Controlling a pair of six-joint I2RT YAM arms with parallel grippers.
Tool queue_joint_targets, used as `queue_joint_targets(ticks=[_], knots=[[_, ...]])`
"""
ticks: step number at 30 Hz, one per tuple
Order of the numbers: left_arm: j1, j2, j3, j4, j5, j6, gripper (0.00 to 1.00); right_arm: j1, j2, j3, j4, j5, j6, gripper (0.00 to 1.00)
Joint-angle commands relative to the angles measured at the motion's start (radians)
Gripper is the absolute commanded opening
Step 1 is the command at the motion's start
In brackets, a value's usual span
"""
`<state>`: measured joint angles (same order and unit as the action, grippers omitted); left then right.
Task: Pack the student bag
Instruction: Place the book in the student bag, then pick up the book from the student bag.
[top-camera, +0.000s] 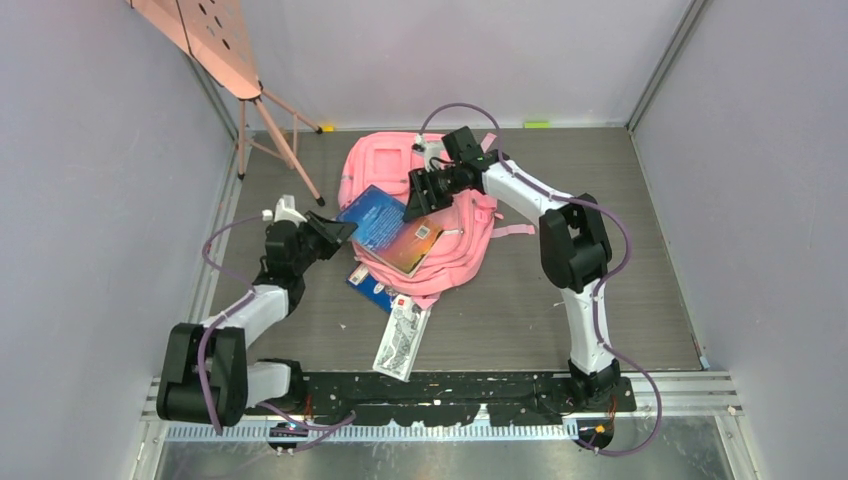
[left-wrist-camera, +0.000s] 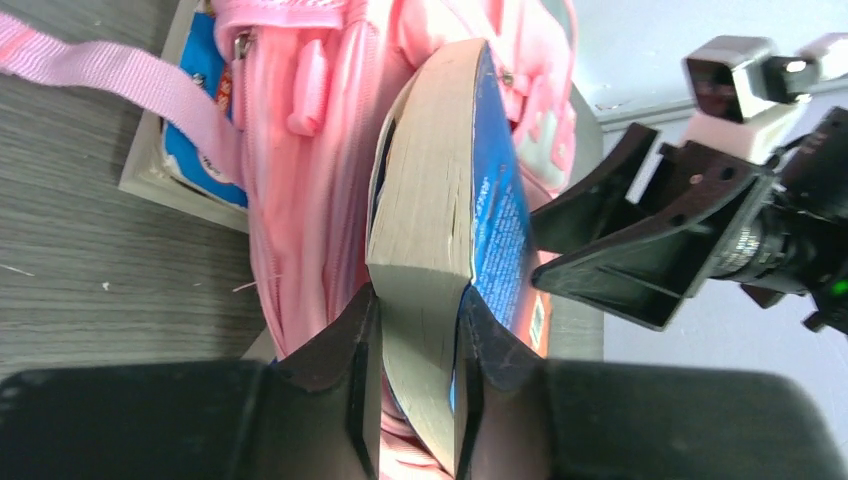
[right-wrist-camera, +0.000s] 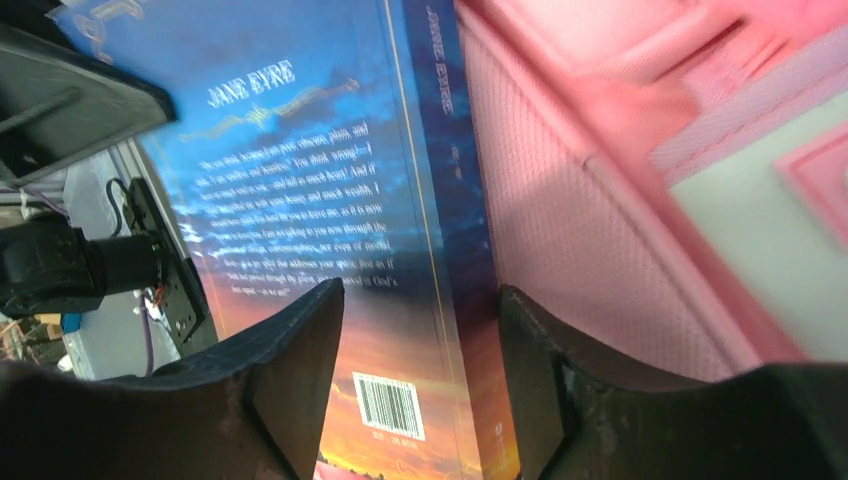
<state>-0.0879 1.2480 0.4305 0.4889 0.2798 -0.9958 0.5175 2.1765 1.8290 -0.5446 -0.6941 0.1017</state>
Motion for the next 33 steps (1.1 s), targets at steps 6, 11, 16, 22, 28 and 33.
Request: queue_joint_targets(ticks=[6, 11, 16, 22, 28, 33], knots=[[0.003, -0.322, 0.020, -0.012, 0.102, 0.174, 0.00, -0.013, -0.281, -0.266, 0.288, 0.005, 0.219, 0.82], [0.004, -0.458, 0.073, -0.078, 0.239, 0.224, 0.00, -0.042, -0.444, -0.407, 0.407, -0.053, 0.285, 0.86], [0.003, -0.537, 0.148, -0.083, 0.381, 0.220, 0.00, -0.042, -0.577, -0.470, 0.436, -0.125, 0.277, 0.89], [0.004, -0.561, 0.197, 0.018, 0.435, 0.109, 0.00, -0.041, -0.637, -0.492, 0.378, -0.188, 0.240, 0.92], [0.003, -0.539, 0.219, 0.142, 0.470, 0.016, 0.00, -0.024, -0.646, -0.531, 0.370, -0.205, 0.208, 0.92], [0.003, -0.528, 0.235, 0.168, 0.491, -0.006, 0.00, 0.005, -0.638, -0.537, 0.433, -0.256, 0.240, 0.92]])
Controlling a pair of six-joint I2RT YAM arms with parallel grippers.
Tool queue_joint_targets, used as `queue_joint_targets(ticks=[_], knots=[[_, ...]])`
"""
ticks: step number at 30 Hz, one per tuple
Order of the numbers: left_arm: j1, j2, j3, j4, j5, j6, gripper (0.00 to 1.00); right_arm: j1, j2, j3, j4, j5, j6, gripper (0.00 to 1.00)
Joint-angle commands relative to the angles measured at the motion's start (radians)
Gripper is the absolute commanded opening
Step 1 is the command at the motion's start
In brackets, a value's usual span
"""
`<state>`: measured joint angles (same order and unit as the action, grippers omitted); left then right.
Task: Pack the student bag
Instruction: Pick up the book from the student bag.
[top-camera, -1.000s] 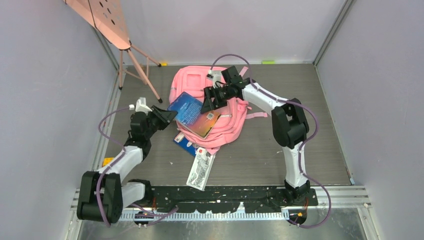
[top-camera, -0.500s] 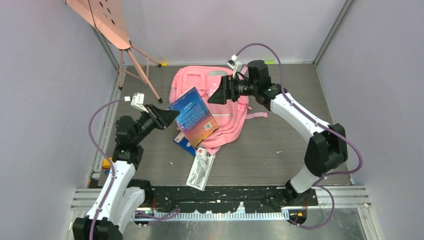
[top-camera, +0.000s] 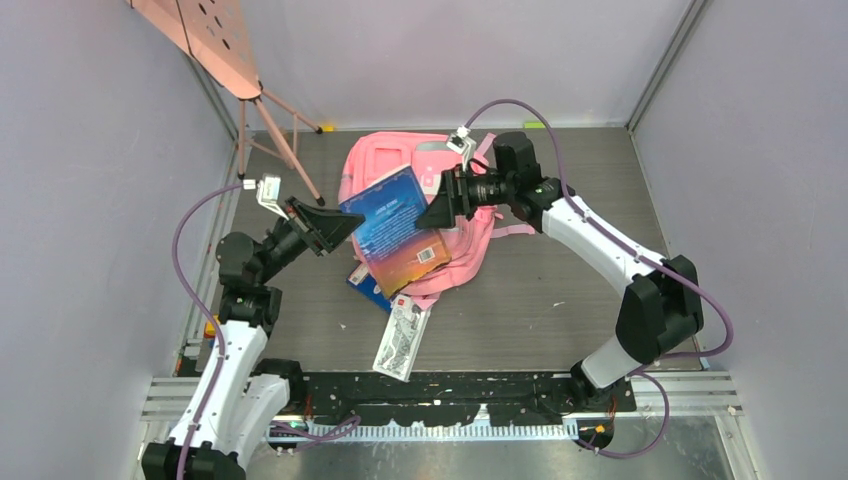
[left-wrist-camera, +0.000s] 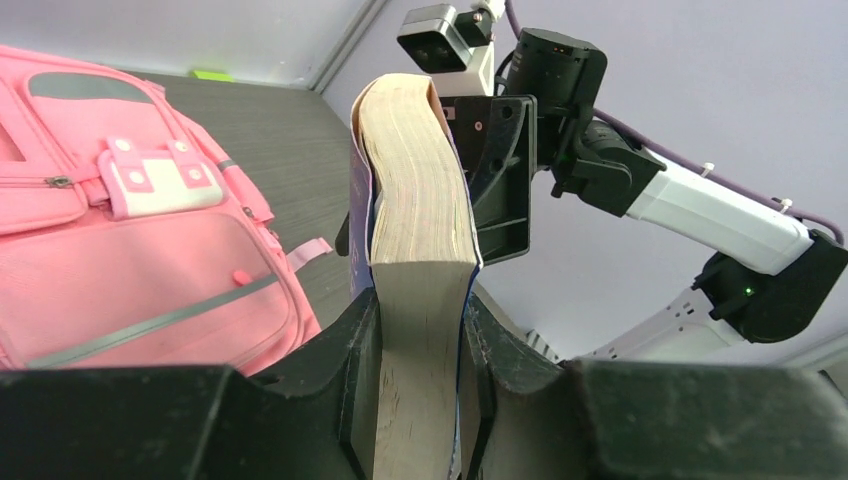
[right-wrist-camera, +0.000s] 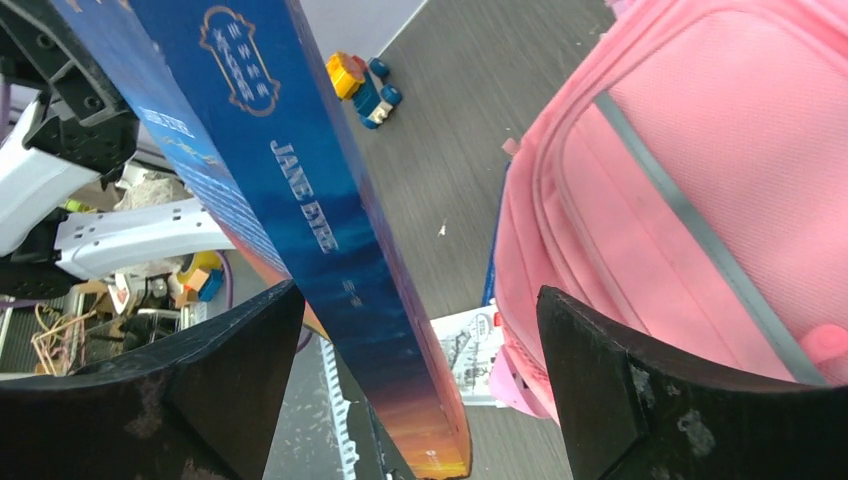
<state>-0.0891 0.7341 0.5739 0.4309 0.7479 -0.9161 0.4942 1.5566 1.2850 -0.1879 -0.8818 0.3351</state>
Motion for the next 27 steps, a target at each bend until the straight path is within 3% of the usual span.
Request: queue_joint_targets(ticks=[1, 4, 7, 9, 12, 13, 14, 17, 19, 23, 27], knots=[[0.005, -0.014, 0.091, 0.221, 0.025, -0.081, 0.00, 0.041, -0.019, 0.006, 0.092, -0.086, 0.030, 0.92], [0.004, -0.005, 0.089, 0.209, 0.036, -0.068, 0.00, 0.089, -0.029, 0.011, 0.121, -0.089, 0.037, 0.89], [0.004, 0.000, 0.090, 0.187, 0.043, -0.044, 0.00, 0.113, -0.031, 0.022, 0.125, -0.091, 0.056, 0.74], [0.005, 0.001, 0.094, 0.166, 0.044, -0.021, 0.00, 0.120, -0.038, 0.015, 0.141, -0.088, 0.081, 0.61], [0.005, 0.008, 0.123, 0.076, 0.046, 0.042, 0.00, 0.119, -0.069, -0.012, 0.168, -0.054, 0.103, 0.25], [0.004, 0.013, 0.143, -0.004, 0.043, 0.077, 0.00, 0.118, -0.088, -0.017, 0.157, -0.007, 0.101, 0.19], [0.005, 0.018, 0.165, -0.087, 0.037, 0.123, 0.06, 0.114, -0.098, -0.024, 0.148, 0.054, 0.097, 0.07], [0.003, 0.046, 0.251, -0.359, -0.007, 0.314, 0.53, 0.087, -0.164, -0.036, 0.087, 0.194, 0.100, 0.01], [0.002, 0.070, 0.295, -0.503, -0.051, 0.425, 0.72, 0.049, -0.203, -0.045, 0.045, 0.306, 0.117, 0.01], [-0.075, 0.120, 0.339, -0.640, -0.178, 0.549, 0.82, -0.064, -0.273, -0.056, -0.087, 0.553, 0.126, 0.00], [-0.290, 0.209, 0.374, -0.756, -0.333, 0.735, 0.84, -0.140, -0.335, -0.065, -0.199, 0.765, 0.114, 0.00]])
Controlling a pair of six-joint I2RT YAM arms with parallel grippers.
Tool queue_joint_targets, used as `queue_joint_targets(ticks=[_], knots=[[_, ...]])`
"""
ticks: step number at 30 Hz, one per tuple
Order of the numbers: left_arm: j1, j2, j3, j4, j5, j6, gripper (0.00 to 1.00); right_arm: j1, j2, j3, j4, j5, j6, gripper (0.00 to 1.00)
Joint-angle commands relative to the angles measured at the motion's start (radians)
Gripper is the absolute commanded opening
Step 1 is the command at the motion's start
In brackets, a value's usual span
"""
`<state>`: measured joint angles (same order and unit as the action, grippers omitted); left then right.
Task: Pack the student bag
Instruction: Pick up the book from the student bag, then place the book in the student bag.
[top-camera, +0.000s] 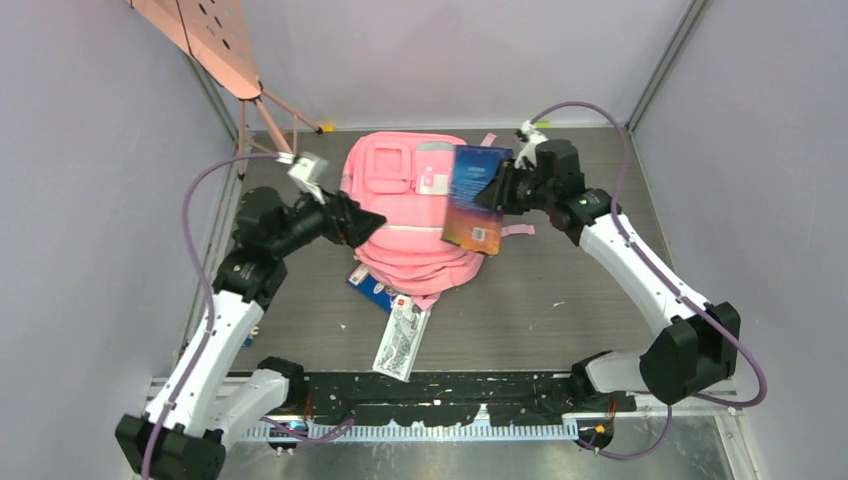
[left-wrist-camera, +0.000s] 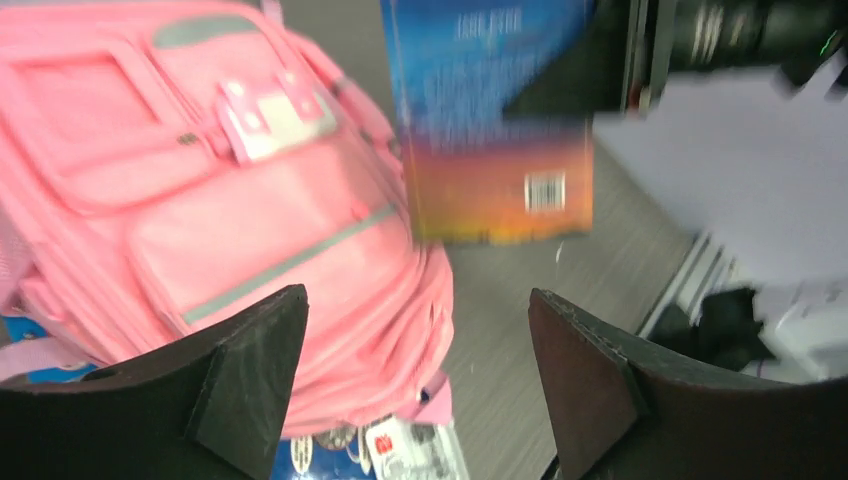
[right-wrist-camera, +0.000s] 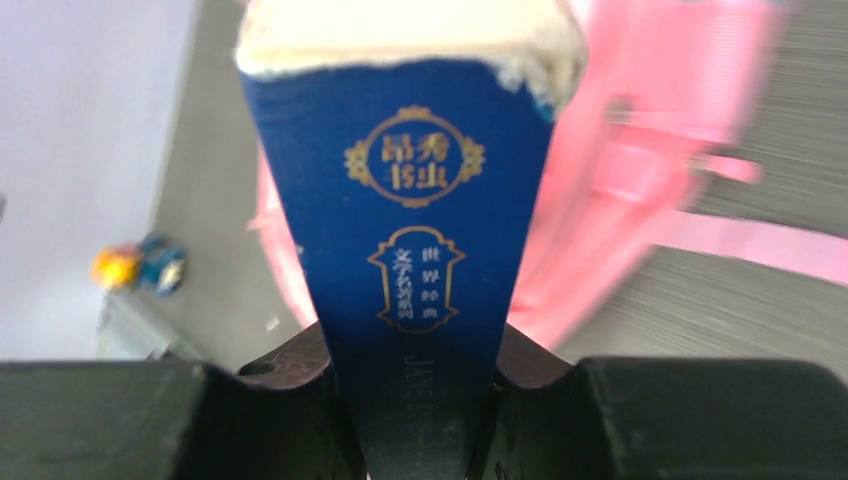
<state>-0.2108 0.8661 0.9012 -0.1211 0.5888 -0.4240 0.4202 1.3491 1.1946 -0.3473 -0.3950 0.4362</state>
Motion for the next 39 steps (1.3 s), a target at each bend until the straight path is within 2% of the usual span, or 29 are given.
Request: queue_joint_targets(ticks=[1, 4, 7, 10, 15, 20, 39], knots=[[-0.221, 0.106, 0.061, -0.242, -0.231, 0.291, 0.84, -0.073, -0.138, 0.018, -0.053, 0.354, 0.001, 0.00], [-0.356, 0.230, 0.126, -0.374, -0.345, 0.410, 0.83, -0.087, -0.197, -0.002, -0.109, 0.555, -0.029, 0.00], [-0.456, 0.346, 0.181, -0.443, -0.432, 0.504, 0.80, -0.087, -0.270, -0.044, -0.119, 0.610, -0.049, 0.00], [-0.513, 0.463, 0.239, -0.476, -0.491, 0.525, 0.75, -0.087, -0.324, -0.083, -0.117, 0.610, -0.048, 0.00], [-0.544, 0.614, 0.315, -0.521, -0.512, 0.524, 0.66, -0.087, -0.396, -0.119, -0.117, 0.617, -0.047, 0.00], [-0.547, 0.665, 0.322, -0.505, -0.524, 0.513, 0.54, -0.087, -0.420, -0.141, -0.117, 0.616, -0.052, 0.00], [-0.564, 0.693, 0.291, -0.493, -0.520, 0.512, 0.59, -0.087, -0.400, -0.138, -0.113, 0.602, -0.051, 0.00]])
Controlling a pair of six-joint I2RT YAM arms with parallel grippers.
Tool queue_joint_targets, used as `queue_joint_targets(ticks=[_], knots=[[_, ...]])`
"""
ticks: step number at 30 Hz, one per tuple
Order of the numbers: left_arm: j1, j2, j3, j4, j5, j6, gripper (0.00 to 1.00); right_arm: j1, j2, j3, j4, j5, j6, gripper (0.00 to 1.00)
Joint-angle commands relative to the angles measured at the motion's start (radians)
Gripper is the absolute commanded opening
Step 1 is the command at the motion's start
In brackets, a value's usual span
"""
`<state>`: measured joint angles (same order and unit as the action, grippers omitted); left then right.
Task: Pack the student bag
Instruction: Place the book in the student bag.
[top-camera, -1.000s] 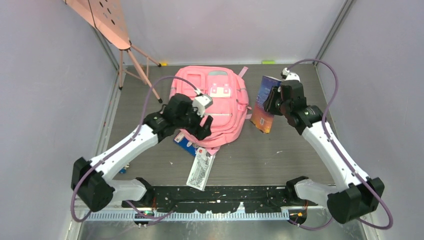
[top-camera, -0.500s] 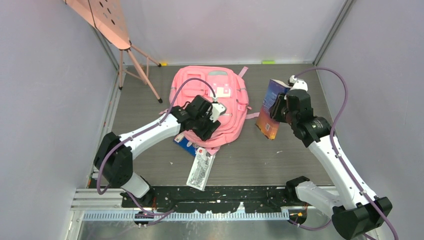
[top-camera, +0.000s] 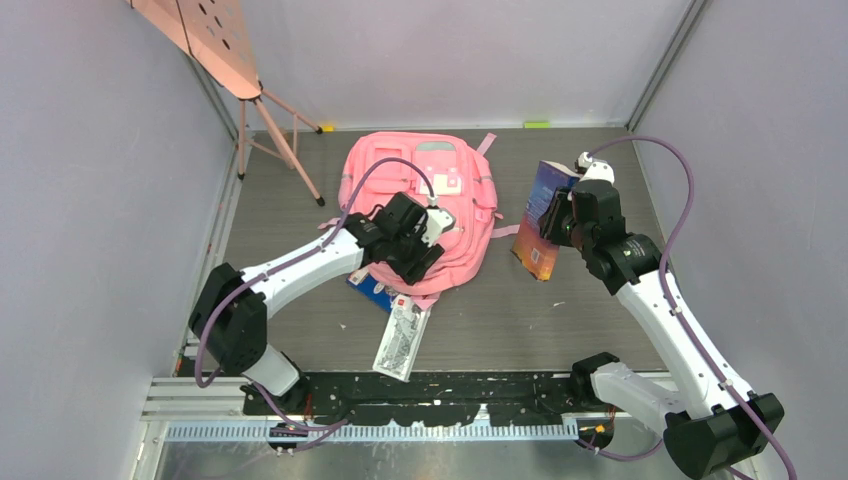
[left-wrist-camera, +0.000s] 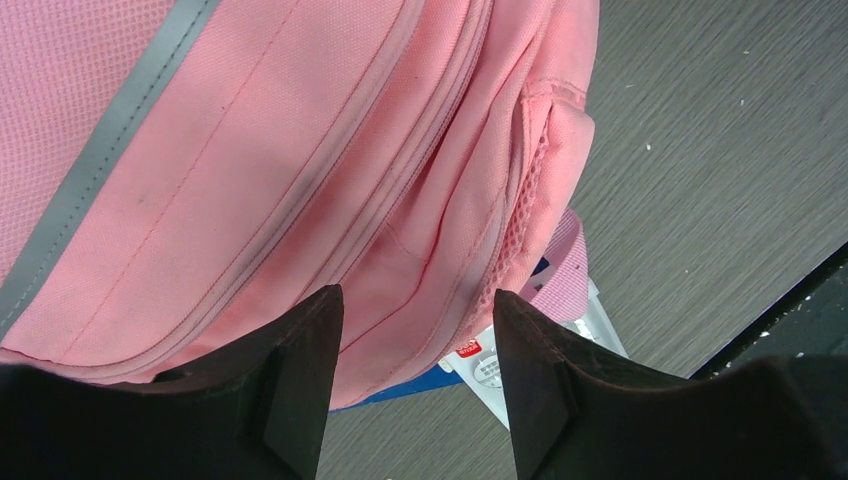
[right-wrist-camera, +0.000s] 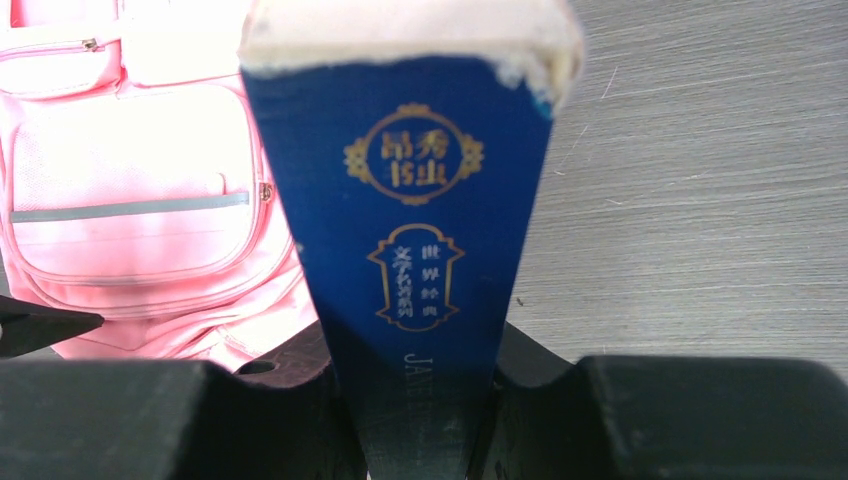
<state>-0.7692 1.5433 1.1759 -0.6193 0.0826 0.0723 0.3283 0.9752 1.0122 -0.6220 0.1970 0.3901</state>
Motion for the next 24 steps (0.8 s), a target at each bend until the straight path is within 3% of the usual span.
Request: queue_joint_targets(ticks=[1, 11, 17, 24], knots=[[-0.005, 0.018, 0.017, 0.007, -0.030, 0.014, 0.58, 0.005, -0.027, 0.045, 0.163, 0.005, -0.004, 0.00], [-0.007, -0.019, -0.011, 0.081, -0.197, -0.018, 0.42, 0.005, -0.047, 0.037, 0.162, 0.003, -0.006, 0.00], [-0.021, -0.042, -0.051, 0.118, -0.135, -0.021, 0.42, 0.004, -0.052, 0.031, 0.162, -0.003, 0.000, 0.01], [-0.114, 0.027, -0.055, 0.097, -0.229, 0.007, 0.41, 0.005, -0.060, 0.022, 0.162, -0.012, 0.010, 0.00]])
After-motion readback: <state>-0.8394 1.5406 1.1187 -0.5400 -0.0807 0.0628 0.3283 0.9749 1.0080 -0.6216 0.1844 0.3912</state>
